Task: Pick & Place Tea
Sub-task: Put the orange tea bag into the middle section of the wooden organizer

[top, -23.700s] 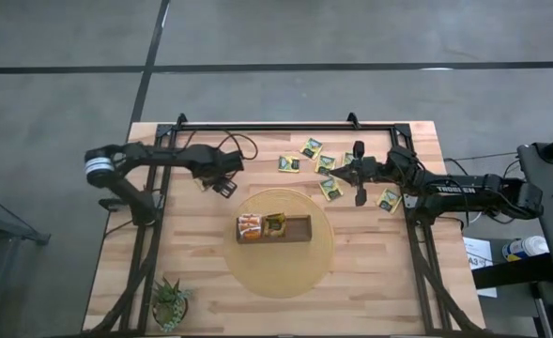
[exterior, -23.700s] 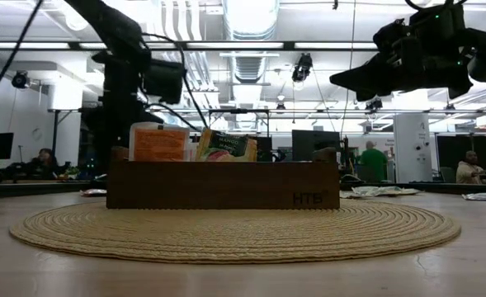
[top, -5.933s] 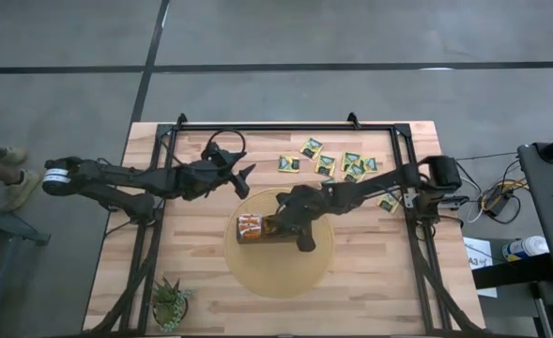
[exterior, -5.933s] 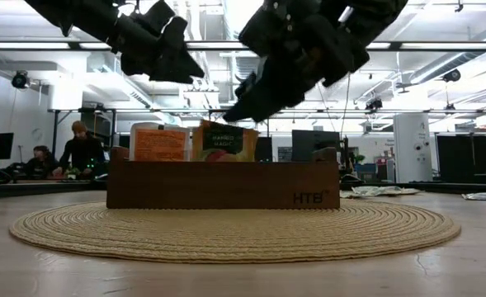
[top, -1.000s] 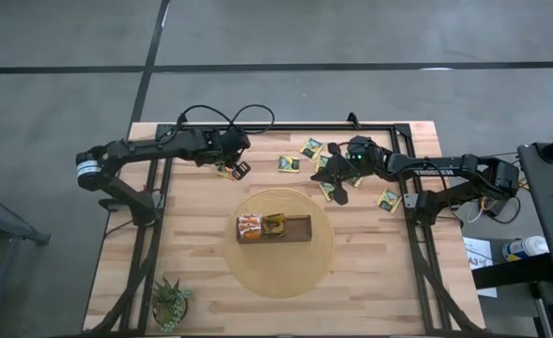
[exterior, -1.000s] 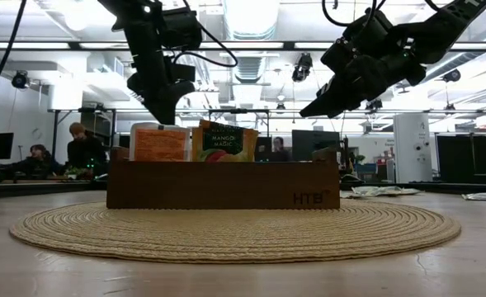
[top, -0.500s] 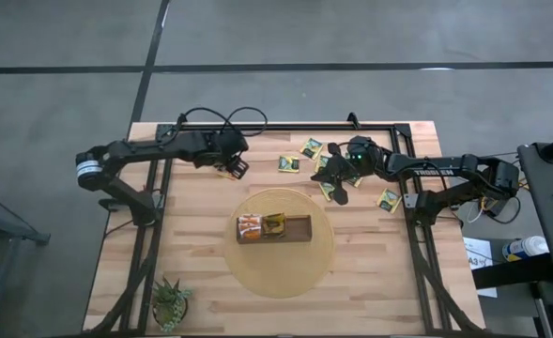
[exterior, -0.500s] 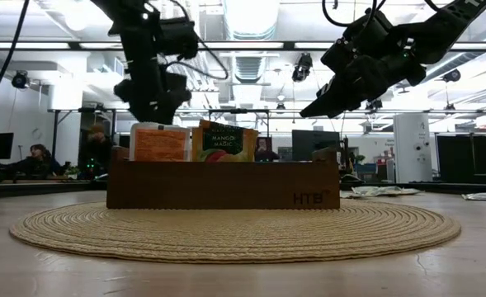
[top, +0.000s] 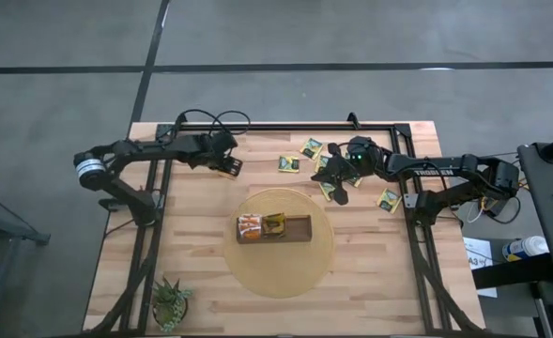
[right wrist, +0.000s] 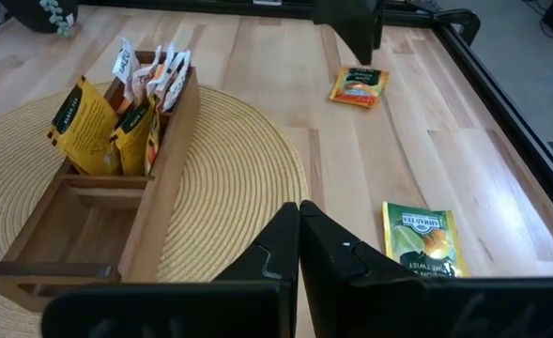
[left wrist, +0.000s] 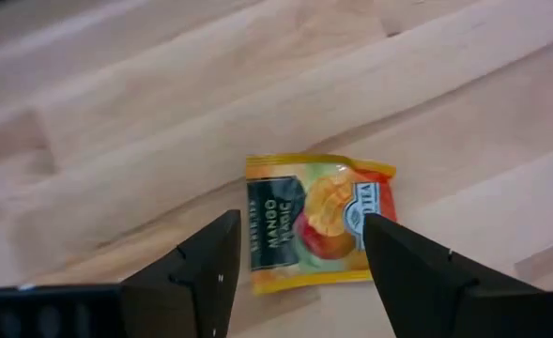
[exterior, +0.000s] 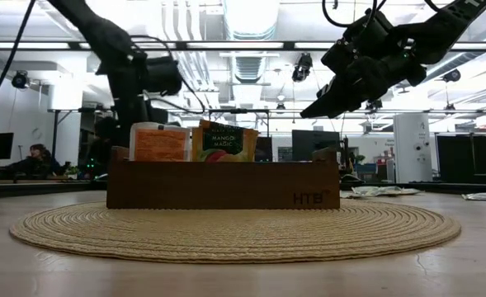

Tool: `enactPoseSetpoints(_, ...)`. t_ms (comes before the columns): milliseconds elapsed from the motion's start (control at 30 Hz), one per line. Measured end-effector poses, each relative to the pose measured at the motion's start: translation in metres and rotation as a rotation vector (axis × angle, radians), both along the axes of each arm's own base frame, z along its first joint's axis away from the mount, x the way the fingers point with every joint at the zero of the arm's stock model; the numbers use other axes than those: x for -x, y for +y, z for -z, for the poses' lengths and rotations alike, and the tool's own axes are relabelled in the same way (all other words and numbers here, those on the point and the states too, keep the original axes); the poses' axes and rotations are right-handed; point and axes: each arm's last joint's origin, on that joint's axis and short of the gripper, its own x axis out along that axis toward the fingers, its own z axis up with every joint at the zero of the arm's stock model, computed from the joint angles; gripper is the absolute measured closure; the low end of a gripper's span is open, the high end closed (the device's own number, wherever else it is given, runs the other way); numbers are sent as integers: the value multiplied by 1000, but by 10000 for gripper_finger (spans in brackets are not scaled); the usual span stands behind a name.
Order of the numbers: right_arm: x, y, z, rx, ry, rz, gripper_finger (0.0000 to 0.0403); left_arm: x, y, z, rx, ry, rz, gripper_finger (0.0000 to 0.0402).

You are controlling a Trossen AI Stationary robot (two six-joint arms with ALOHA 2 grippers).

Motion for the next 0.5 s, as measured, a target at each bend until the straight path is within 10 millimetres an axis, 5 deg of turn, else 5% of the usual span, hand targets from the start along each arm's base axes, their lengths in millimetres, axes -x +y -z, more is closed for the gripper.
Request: enactPoseSetpoints(500,0,0,0,6,1,-1,394,9,13,20,18,-28,-70,184)
